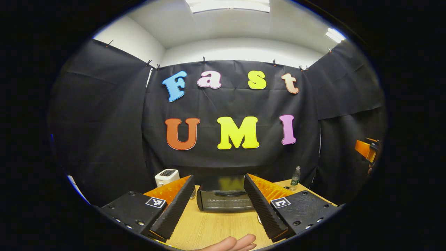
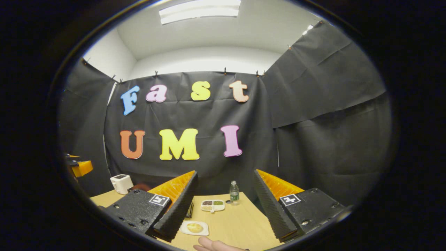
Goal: Open the electric oven with the left hand, put the food in, and close the electric oven.
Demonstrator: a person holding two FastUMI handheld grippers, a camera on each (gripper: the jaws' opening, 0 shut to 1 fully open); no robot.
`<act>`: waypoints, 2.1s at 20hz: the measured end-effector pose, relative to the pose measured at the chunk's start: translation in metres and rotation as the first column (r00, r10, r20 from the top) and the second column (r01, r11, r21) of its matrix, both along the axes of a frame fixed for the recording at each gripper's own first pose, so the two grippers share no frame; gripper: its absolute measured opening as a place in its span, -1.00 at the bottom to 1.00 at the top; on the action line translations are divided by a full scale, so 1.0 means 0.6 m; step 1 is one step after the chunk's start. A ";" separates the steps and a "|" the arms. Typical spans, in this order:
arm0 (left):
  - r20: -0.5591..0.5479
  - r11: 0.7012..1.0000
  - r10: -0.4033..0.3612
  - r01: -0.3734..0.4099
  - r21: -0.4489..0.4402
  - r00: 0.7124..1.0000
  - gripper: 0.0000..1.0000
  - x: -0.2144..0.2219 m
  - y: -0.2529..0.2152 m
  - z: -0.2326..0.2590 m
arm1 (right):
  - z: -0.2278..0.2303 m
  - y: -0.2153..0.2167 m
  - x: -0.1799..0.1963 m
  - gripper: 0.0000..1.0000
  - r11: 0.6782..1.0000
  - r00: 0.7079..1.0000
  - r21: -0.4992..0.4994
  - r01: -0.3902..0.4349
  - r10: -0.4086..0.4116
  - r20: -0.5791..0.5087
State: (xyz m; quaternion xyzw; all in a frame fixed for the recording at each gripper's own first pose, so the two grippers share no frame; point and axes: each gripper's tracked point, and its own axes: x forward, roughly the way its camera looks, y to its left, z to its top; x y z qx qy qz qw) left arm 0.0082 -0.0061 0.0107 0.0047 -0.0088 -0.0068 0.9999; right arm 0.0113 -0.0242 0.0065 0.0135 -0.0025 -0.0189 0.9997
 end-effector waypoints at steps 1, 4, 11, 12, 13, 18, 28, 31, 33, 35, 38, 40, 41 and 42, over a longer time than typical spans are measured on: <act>0.002 1.000 -0.001 0.001 0.006 1.000 0.87 0.004 -0.002 -0.002 | -0.005 0.002 0.004 0.94 1.000 1.000 0.003 -0.007 0.007 -0.007; -0.006 1.000 -0.022 0.022 0.005 1.000 0.87 0.027 -0.013 -0.016 | -0.015 0.003 0.015 0.93 1.000 1.000 -0.001 -0.012 0.012 -0.011; -0.109 0.998 -0.050 0.045 -0.047 0.993 0.87 0.161 -0.028 -0.088 | -0.018 0.008 0.036 0.94 1.000 1.000 -0.029 -0.009 0.009 0.017; -0.124 0.999 -0.044 0.041 -0.030 0.991 0.87 0.187 -0.026 -0.099 | -0.018 0.009 0.037 0.94 1.000 1.000 -0.029 -0.013 0.013 0.020; -0.144 0.999 -0.042 0.040 -0.016 0.989 0.87 0.214 -0.029 -0.113 | -0.017 0.006 0.038 0.94 0.999 1.000 -0.030 -0.012 0.012 0.021; -0.285 0.998 -0.063 0.063 -0.011 0.956 0.88 0.310 -0.054 -0.199 | -0.019 0.001 0.035 0.94 0.999 0.999 -0.037 -0.030 0.031 0.030; -0.480 0.999 -0.047 0.054 -0.001 0.876 0.90 0.429 -0.071 -0.348 | -0.028 -0.050 0.033 0.99 0.999 0.999 -0.052 -0.013 0.015 0.039; -0.523 0.999 -0.043 0.046 -0.006 0.851 0.90 0.441 -0.076 -0.378 | -0.037 -0.060 0.031 0.94 0.999 0.999 -0.046 -0.009 0.010 0.036; -0.515 0.999 -0.046 0.043 -0.016 0.856 0.94 0.437 -0.074 -0.370 | -0.045 -0.059 0.033 0.94 0.999 0.999 -0.035 -0.018 0.019 0.028; -0.528 0.998 -0.055 0.048 -0.027 0.848 0.92 0.432 -0.082 -0.376 | -0.054 -0.060 0.033 0.94 0.999 1.000 -0.029 -0.023 0.024 0.017; -0.539 0.998 -0.069 0.058 -0.036 0.839 0.94 0.421 -0.079 -0.381 | -0.062 -0.059 0.035 0.94 0.999 1.000 -0.016 -0.029 0.029 0.002; -0.549 0.997 -0.073 0.059 -0.043 0.832 0.94 0.405 -0.079 -0.382 | -0.064 -0.062 0.036 0.94 1.000 1.000 -0.011 -0.026 0.026 -0.001; -0.560 0.997 -0.070 0.067 -0.027 0.825 0.93 0.397 -0.081 -0.390 | -0.064 -0.061 0.033 0.94 1.000 1.000 -0.007 -0.025 0.024 -0.001; -0.548 0.997 -0.067 0.074 -0.009 0.834 0.94 0.390 -0.077 -0.386 | -0.064 -0.059 0.031 0.94 1.000 1.000 -0.003 -0.025 0.025 -0.001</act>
